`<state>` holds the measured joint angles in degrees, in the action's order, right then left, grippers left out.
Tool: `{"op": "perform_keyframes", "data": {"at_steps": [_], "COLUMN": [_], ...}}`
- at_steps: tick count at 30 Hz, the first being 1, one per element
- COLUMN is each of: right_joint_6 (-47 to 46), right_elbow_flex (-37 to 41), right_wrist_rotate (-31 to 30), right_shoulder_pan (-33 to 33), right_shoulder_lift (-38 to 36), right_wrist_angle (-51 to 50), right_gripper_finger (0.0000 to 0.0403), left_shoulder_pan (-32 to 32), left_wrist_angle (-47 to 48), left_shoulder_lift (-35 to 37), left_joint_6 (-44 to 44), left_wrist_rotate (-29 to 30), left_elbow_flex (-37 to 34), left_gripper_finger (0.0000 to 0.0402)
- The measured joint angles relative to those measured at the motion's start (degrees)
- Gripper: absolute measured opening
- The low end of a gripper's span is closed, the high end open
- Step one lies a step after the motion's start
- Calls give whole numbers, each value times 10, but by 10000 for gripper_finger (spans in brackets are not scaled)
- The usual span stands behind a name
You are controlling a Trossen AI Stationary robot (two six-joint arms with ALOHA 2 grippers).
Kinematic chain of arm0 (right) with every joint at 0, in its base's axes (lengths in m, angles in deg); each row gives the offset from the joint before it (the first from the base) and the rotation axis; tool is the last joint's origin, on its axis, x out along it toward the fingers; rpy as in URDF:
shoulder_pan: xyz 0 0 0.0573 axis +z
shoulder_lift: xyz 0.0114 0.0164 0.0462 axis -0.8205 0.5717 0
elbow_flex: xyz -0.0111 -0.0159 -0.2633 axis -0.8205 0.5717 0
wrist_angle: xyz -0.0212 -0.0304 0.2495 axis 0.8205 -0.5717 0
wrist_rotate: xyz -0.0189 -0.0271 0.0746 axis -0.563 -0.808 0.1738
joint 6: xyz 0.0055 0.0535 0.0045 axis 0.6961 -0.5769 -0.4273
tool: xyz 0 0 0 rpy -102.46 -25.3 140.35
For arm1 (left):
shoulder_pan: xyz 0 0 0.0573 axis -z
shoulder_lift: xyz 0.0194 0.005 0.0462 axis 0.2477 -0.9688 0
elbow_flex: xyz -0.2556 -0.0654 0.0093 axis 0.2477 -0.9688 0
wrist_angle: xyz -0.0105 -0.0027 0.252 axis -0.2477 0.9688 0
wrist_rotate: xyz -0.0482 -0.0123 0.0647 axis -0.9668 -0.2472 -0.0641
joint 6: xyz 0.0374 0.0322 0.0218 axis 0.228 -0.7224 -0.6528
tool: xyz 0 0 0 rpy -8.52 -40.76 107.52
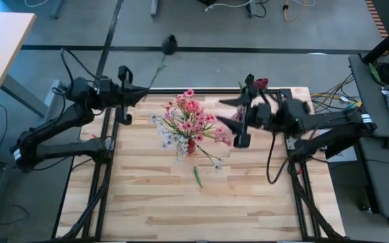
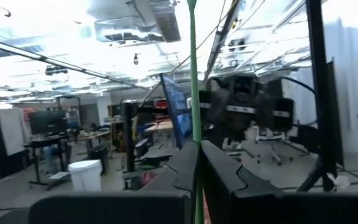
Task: Sort flowers into vase by color
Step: Put the black tulip into the violet vase
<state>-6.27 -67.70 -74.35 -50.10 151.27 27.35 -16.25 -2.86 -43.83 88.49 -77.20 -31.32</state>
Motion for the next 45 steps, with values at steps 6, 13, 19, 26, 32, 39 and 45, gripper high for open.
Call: {"op": "perform_keyframes", "data": {"at_steps": [6,13,19,26,32,39,45], "right_joint_6": [-51,-84,-83,-83,-77,-89,-76], "right_elbow_flex": [-75,-210,-318,-419,-503,-531,-532], "right_wrist_rotate": [58,76,77,117,119,114,116], "right_shoulder_pan": [-59,-90,-103,-114,-114,-117,-117], "right_shoulder_lift": [58,141,204,274,322,332,324], "right_wrist_angle": [-16,-87,-140,-174,-221,-255,-272], "right_gripper_finger": [217,257,286,276,243,93,14], "left_shoulder_pan": [57,87,96,96,96,96,96], "left_wrist_angle": [-50,-79,-81,-80,-76,-72,-72], "left_shoulder_lift": [-48,-90,-101,-100,-101,-100,-97], "left_joint_6": [-1,4,4,4,3,3,-2], "left_wrist_rotate": [26,37,37,37,37,37,62], "left_elbow_flex": [2,13,16,16,16,16,16], "left_gripper_finger": [0,0,0,0,0,0,7]}}
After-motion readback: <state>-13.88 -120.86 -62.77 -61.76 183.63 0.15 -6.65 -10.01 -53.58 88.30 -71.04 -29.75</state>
